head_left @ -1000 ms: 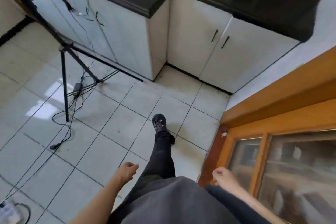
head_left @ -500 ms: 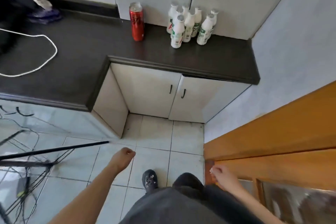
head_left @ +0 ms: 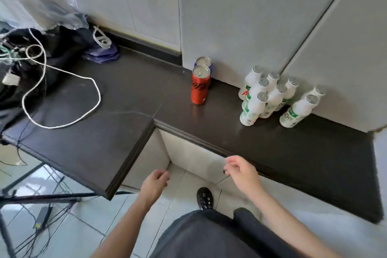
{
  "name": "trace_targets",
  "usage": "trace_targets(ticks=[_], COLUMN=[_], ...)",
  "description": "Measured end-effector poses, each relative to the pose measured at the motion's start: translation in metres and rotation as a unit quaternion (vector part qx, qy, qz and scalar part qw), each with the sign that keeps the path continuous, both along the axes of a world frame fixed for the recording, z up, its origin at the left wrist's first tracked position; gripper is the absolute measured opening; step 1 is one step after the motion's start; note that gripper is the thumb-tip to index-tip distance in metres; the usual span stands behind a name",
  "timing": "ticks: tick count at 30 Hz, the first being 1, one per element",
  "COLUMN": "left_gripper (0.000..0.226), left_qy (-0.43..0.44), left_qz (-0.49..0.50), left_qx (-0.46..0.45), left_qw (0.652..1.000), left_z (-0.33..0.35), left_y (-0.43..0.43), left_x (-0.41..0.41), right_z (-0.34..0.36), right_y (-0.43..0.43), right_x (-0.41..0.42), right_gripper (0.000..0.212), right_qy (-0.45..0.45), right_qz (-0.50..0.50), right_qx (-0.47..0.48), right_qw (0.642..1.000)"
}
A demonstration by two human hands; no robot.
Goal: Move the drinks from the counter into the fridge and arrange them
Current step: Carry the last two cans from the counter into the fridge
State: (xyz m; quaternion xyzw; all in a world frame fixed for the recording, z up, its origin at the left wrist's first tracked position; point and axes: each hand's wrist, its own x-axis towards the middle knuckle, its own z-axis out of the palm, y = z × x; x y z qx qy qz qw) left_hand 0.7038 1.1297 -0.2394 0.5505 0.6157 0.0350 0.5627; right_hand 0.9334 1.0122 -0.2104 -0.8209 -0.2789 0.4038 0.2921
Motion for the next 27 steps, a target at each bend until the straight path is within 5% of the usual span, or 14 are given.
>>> trace_targets(ticks=[10, 21, 27], left_gripper=[0.011, 0.073, 0.064], left_qy=[-0.152, -0.141, -0.175], left_qz=[0.118, -0.108, -0.120], left_qx=[0.124, 0.296, 0.282], left_qw=[0.973, 0.939, 0.936], left_z=[0.070, 0.075, 0.075], left_y=[0.099, 0.176, 0.192], left_x=[0.108, 0.190, 0.199], right_z=[0.030, 0.051, 0.051], right_y=[0.143, 0.236, 0.267], right_x=[0.081, 0.113, 0.125], right_gripper=[0.016, 0.023, 0.040], right_qy=[-0.006, -0.043, -0.042], right_qz=[0.025, -0.073, -0.063], right_qx=[0.102, 0.181, 0.160], right_qw=[0.994, 0.980, 0.984])
